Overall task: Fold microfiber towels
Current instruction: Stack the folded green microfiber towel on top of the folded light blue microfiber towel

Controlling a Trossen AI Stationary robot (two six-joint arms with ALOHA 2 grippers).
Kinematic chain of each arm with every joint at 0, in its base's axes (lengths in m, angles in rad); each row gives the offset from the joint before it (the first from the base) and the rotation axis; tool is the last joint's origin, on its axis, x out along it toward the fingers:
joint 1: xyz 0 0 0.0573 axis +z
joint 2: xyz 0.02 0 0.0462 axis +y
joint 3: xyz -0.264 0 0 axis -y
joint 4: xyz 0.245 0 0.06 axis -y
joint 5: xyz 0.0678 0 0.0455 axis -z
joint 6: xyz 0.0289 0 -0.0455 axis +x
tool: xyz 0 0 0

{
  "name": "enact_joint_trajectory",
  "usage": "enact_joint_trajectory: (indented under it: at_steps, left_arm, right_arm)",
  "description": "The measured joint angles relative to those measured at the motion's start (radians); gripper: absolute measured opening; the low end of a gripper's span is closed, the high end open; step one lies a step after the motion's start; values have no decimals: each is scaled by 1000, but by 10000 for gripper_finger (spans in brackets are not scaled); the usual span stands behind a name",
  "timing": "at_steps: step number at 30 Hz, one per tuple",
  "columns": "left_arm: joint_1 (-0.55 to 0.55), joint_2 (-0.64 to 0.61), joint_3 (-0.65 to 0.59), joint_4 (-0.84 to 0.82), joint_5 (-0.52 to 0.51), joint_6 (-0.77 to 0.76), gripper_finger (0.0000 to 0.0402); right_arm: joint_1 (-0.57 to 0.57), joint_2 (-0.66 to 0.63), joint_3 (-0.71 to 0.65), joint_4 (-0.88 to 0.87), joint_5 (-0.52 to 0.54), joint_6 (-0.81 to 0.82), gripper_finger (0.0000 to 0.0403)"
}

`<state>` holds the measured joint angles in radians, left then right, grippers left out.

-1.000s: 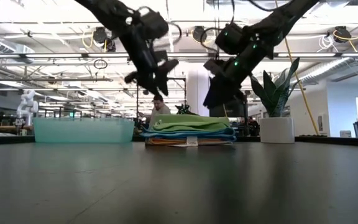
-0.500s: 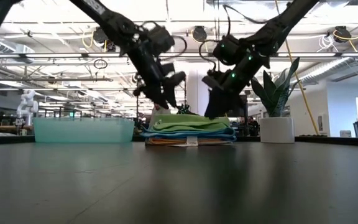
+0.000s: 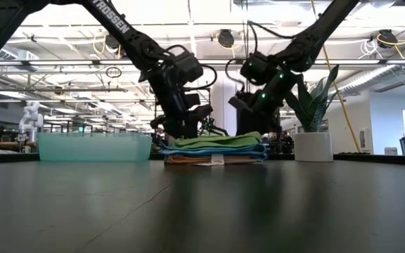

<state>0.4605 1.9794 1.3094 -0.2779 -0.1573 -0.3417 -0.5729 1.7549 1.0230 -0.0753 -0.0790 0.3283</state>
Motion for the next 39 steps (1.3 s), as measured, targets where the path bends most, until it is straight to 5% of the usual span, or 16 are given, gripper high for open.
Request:
enact_joint_trajectory:
  at_steps: [17,28,39]
  left_arm:
    - [-89,-2,2,-182,-1,-49,154]
    - [-235,-5,3,-306,-10,-165,154]
    - [-274,-115,-4,-420,-52,-169,154]
  right_arm:
    - [100,58,3,-42,-19,39,95]
    - [311,55,3,-192,-36,139,95]
    - [346,-97,-4,-282,-18,116,95]
